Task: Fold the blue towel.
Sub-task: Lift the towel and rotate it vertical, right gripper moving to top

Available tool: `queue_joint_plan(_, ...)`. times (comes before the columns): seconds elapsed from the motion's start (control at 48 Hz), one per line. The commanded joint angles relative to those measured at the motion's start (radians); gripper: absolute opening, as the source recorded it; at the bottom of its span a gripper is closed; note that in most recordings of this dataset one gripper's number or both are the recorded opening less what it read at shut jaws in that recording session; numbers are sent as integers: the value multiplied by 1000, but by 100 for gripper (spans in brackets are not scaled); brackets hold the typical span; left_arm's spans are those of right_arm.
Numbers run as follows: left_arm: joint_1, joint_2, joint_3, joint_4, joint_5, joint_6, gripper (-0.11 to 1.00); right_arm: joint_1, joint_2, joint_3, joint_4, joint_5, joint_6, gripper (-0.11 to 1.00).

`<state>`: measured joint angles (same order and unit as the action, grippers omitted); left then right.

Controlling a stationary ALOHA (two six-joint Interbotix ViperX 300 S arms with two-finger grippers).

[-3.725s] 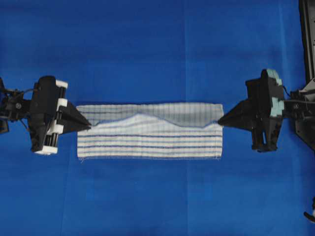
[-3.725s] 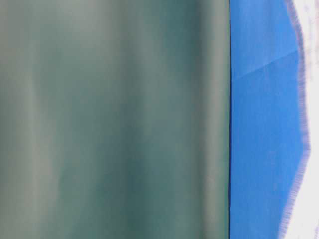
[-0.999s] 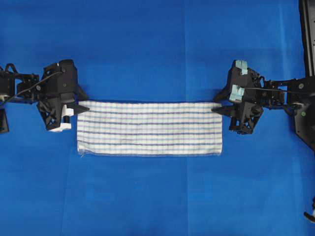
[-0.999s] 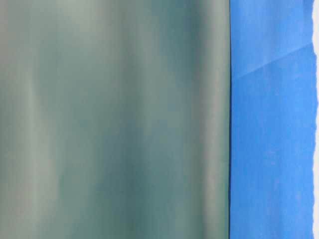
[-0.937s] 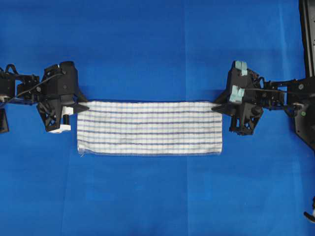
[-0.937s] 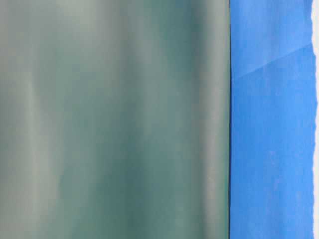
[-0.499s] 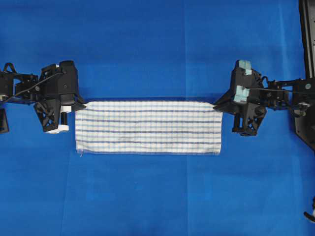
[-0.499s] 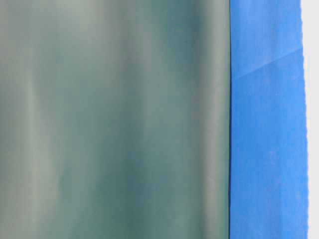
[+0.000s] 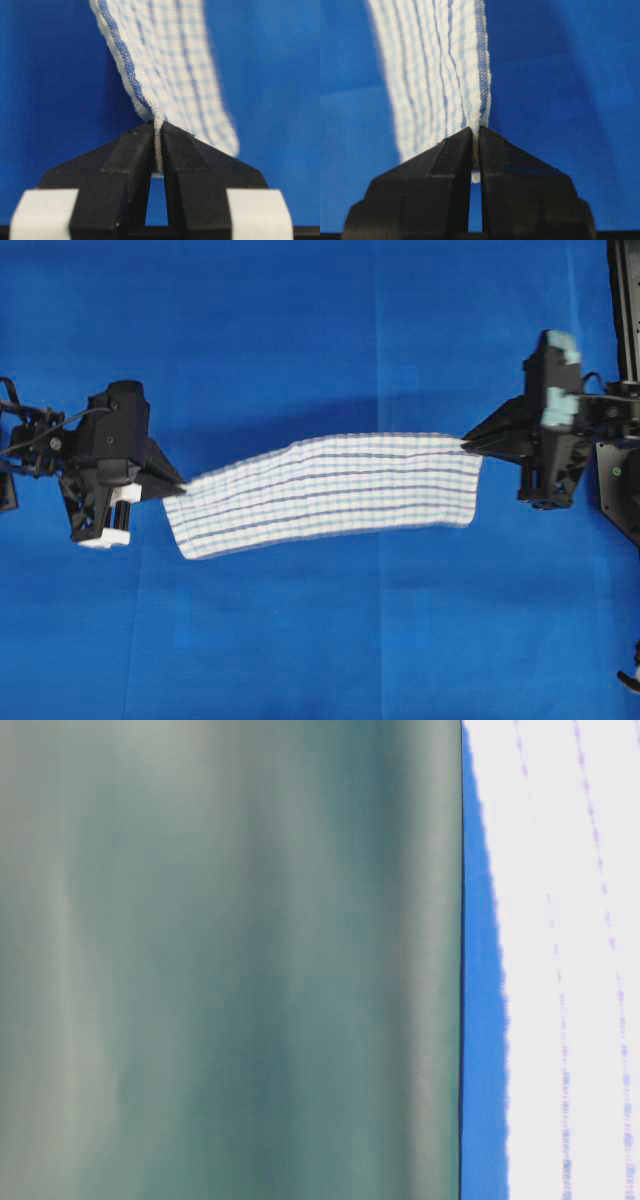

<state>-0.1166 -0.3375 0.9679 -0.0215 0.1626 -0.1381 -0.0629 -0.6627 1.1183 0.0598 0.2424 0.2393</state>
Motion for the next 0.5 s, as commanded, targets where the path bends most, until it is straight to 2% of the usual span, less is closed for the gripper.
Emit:
queue_joint_plan(0.0,-20,-11,-34,-3,-9,-31,3,0,-34,-15,-3,17,2,-4)
queue_joint_plan(0.208,-57,41,-98,-3,-43,-167,3,-57,-28,-32,-18,20,2,-4)
queue_joint_plan(0.354,-75,112,-181,-3,-60,-241,3,-161,12,-78,-58,20,2,-4)
queue_joint_plan(0.479,-91,170,-256,-2,-61,-267,3,-256,54,-127,-104,15,2,-4)
